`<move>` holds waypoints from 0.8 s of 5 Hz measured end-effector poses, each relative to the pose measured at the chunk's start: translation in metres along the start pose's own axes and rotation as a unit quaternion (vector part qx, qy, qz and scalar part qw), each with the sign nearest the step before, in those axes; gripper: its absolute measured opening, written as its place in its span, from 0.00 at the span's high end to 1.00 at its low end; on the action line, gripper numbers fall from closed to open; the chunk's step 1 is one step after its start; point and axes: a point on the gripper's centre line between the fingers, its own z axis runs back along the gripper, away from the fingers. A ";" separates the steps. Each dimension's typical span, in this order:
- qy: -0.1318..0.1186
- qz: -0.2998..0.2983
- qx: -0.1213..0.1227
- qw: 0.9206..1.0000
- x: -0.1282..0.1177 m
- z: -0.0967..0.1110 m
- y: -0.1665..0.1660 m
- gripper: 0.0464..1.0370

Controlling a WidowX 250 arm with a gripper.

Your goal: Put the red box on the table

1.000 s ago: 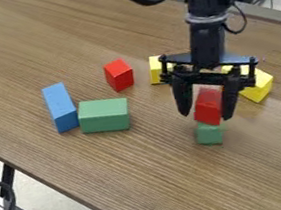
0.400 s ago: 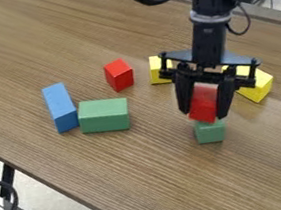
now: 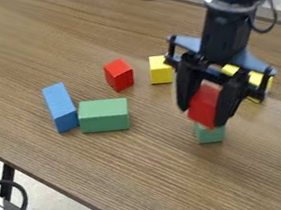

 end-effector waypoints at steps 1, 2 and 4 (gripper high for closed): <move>0.038 -0.067 -0.011 0.997 -0.009 -0.015 -0.008 0.46; 0.083 -0.102 -0.008 0.991 -0.013 -0.035 -0.016 0.46; 0.109 -0.134 0.011 0.985 -0.012 -0.063 -0.032 0.42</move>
